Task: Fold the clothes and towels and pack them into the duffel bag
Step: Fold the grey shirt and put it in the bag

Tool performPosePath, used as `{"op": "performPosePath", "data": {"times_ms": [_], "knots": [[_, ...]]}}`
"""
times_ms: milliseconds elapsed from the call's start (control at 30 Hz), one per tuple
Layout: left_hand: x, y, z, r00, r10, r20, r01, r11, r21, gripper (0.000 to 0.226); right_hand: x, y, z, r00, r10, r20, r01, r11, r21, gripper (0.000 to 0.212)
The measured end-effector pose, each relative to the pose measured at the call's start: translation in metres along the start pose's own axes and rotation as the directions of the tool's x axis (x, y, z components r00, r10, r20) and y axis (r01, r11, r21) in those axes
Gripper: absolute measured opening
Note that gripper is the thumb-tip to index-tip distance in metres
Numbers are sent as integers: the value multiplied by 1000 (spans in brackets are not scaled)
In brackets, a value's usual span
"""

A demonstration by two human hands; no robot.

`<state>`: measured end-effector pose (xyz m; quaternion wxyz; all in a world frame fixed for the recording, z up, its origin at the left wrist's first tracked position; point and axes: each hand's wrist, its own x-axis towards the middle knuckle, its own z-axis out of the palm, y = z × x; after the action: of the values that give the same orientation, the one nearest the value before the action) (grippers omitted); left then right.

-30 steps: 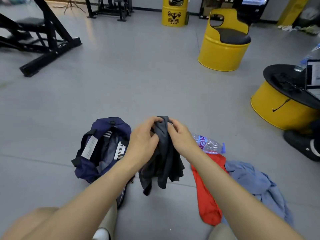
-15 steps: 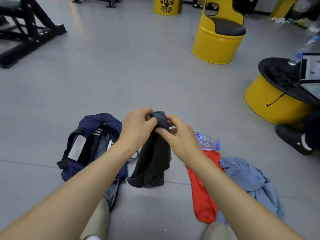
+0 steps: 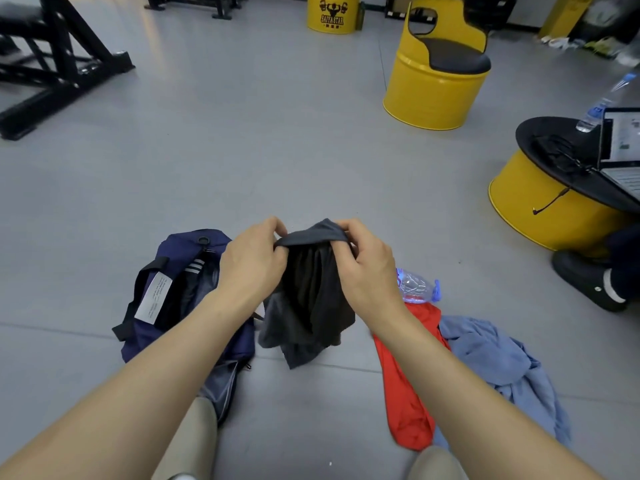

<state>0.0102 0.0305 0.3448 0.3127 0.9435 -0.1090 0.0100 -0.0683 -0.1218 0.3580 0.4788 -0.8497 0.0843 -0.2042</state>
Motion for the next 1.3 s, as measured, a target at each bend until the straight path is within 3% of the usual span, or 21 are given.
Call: {"op": "performPosePath", "data": {"times_ms": [367, 533, 733, 867, 1000, 1067, 1167, 1300], "knots": [[9, -5, -10, 999, 34, 28, -26, 974, -227, 13, 16, 20, -12, 988, 146, -55, -149, 987, -55, 13], [13, -17, -14, 985, 109, 132, -95, 990, -106, 11, 26, 17, -27, 984, 111, -139, -106, 993, 42, 15], [25, -44, -18, 989, -9, 145, -11, 990, 142, 13, 31, 19, -46, 984, 57, -170, -53, 998, 32, 16], [25, -54, -18, 993, -61, 102, 45, 987, 157, 19, 34, 19, -64, 976, -5, -216, 7, 1000, 5, 17], [24, -58, -24, 988, -74, 132, 56, 989, 134, 17, 34, 30, -74, 958, 25, -286, -27, 1000, -4, 16], [25, -52, -28, 991, -57, 122, 51, 997, 58, 16, 34, 36, -76, 941, 66, -333, -85, 995, -44, 16], [20, -31, -32, 987, -36, 156, 75, 965, -251, 20, 35, 48, -74, 915, 194, -355, -228, 972, -56, 16], [15, -9, -26, 926, -80, 369, 311, 714, -627, 26, 34, 49, -61, 929, 336, -152, -327, 941, 83, 28]]}}
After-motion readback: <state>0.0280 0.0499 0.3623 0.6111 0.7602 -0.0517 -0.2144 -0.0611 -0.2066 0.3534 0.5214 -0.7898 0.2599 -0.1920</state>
